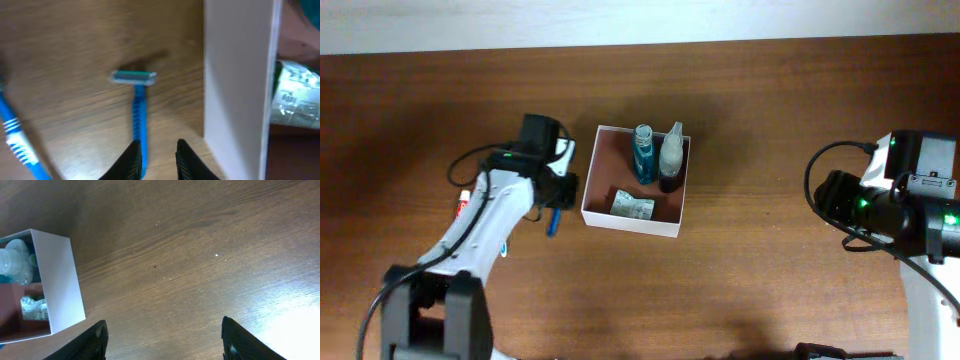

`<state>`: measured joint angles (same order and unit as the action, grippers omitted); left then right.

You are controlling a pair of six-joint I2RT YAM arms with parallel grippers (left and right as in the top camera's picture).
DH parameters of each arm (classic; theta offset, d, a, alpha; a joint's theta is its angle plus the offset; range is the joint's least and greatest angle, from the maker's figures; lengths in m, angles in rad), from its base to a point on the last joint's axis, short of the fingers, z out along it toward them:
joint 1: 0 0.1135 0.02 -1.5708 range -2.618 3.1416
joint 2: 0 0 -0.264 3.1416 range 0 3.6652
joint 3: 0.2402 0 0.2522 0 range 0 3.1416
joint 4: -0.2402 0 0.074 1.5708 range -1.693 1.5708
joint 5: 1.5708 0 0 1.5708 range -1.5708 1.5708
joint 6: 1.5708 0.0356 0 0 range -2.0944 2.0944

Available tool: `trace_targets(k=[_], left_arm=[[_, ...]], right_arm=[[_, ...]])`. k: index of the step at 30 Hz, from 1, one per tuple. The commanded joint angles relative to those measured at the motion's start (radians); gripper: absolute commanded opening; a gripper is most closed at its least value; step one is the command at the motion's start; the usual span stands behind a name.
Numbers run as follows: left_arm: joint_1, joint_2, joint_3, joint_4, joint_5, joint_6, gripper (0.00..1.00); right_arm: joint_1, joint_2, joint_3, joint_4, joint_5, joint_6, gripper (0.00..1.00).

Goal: Pack container

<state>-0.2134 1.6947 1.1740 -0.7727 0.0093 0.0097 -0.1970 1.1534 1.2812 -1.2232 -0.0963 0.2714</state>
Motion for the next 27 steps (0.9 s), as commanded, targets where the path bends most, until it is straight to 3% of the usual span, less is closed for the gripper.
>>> trace_targets(k=[1, 14, 19, 23, 25, 26, 27], left_arm=[[-0.055, 0.044, 0.021, 0.013, -0.006, 0.001, 0.24], [-0.146, 0.051, 0.021, -0.089, -0.006, 0.001, 0.25], [-0.134, 0.048, 0.051, -0.118, -0.011, 0.001, 0.48], [-0.103, 0.029, 0.12, -0.182, -0.031, 0.001, 0.53], [-0.082, 0.008, 0.144, -0.195, -0.032, 0.001, 0.69], [-0.068, -0.005, 0.145, -0.189, -0.033, 0.002, 0.84], [-0.057, -0.008, 0.145, -0.186, -0.033, 0.002, 0.87]], right_arm=[[-0.006, 0.006, -0.005, 0.0, -0.012, -0.014, 0.65], [-0.006, 0.03, -0.009, 0.0, -0.001, -0.025, 0.65], [-0.006, 0.034, -0.009, 0.0, -0.001, -0.026, 0.66], [-0.006, 0.034, -0.009, 0.0, -0.001, -0.029, 0.66], [-0.006, 0.034, -0.009, 0.0, -0.001, -0.029, 0.66], [-0.006, 0.034, -0.009, 0.001, -0.001, -0.029, 0.66], [-0.006, 0.034, -0.009, 0.003, -0.001, -0.029, 0.66]])
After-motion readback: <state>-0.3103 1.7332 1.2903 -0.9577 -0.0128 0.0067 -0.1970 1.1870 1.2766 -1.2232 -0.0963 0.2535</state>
